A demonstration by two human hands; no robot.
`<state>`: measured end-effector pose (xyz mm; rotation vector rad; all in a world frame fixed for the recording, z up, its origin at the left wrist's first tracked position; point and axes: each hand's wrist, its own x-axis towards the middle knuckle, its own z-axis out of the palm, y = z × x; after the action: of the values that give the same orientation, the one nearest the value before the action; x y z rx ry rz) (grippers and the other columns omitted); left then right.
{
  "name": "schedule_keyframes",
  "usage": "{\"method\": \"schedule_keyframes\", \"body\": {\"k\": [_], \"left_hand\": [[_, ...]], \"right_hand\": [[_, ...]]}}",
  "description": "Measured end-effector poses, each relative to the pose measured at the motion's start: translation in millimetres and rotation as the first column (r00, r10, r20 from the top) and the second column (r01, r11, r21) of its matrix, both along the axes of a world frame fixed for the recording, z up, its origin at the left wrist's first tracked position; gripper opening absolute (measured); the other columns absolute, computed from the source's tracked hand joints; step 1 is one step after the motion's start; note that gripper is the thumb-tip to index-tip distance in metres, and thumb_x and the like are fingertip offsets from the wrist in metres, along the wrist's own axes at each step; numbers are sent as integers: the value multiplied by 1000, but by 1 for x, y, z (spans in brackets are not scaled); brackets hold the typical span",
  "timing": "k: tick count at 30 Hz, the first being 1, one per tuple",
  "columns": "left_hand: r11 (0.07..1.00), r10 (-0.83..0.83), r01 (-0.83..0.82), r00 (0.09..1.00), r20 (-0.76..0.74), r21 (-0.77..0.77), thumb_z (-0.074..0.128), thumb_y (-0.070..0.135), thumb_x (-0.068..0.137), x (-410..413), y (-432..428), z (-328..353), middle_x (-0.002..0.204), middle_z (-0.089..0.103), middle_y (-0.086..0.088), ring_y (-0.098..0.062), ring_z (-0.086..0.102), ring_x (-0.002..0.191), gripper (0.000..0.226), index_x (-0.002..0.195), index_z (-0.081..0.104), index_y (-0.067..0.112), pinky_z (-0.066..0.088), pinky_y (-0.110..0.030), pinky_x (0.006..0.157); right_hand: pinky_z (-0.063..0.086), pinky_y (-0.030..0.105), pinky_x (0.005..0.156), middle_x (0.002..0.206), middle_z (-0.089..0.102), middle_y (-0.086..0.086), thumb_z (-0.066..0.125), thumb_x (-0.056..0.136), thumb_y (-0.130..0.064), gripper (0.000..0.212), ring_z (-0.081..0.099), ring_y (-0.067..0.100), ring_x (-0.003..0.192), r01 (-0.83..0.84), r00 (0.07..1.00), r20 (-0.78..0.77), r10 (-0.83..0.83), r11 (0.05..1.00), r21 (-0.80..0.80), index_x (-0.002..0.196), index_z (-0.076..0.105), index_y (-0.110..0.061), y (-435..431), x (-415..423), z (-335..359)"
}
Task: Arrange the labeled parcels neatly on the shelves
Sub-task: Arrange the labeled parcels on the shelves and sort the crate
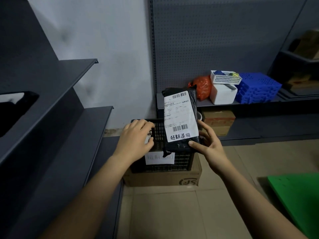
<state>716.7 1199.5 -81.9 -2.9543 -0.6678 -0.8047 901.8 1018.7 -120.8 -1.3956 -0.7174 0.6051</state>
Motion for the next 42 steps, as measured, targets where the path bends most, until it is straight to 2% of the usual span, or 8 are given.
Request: {"method": "schedule_keyframes", "body": {"k": [12,18,22,26,30,32,38,42], "left_hand": [[1000,8,-8,1000,-18,-19,71,17,75,117,161,-34,96,62,2,-21,58,88,30,104,64,16,44,-35,79],[995,68,-73,995,-66,-66,74,15,71,180,234,-57,94,62,3,-19,58,86,32,102,66,15,34,-27,76],[982,108,-123,988,-109,-145,76,14,69,208,270,-86,94,61,-3,-24,57,87,34,101,65,13,45,-36,76],[955,128,-175,971,-200,-238,74,15,70,217,295,-138,96,61,-4,-25,58,85,37,106,64,11,47,-38,73],[911,136,-240,942,-306,-334,73,17,70,219,308,-208,92,60,-4,-25,56,82,34,102,64,11,43,-34,68],[884,129,-266,930,-345,-384,73,17,70,220,314,-246,91,60,-4,-25,56,81,31,99,64,11,42,-33,67],[834,70,-296,895,-441,-467,73,18,72,226,336,-354,96,61,-5,-25,56,86,36,106,64,12,46,-35,70],[807,25,-308,870,-493,-504,70,18,77,235,353,-416,104,61,-6,-26,55,94,35,110,62,12,38,-32,73]], "right_hand": [[50,32,95,128,60,3,78,78,-7,74,55,13,122,-67,997,-29,65,995,-71,136,48,-42,173,126,-38],[51,33,96,129,59,4,78,79,-6,74,53,17,125,-141,989,-61,134,981,-136,137,47,-41,261,196,-68],[51,26,92,130,57,4,78,78,-5,74,49,16,128,-182,980,-113,162,963,-198,134,48,-44,305,227,-99],[52,22,91,128,58,7,76,77,2,76,49,17,128,-200,968,-200,149,942,-269,134,48,-39,331,238,-146],[46,39,104,130,58,7,76,77,2,75,50,18,128,-239,949,-288,131,894,-378,133,48,-39,341,238,-209],[45,40,105,131,57,5,76,77,2,75,50,16,128,-257,938,-328,114,863,-435,135,47,-37,343,238,-243],[54,19,82,128,58,2,72,79,8,76,56,9,117,-266,897,-442,-4,795,-546,140,44,-27,360,240,-340],[53,16,73,124,60,1,73,77,9,76,57,8,111,-261,892,-448,-55,747,-611,140,44,-23,381,242,-404]]}}
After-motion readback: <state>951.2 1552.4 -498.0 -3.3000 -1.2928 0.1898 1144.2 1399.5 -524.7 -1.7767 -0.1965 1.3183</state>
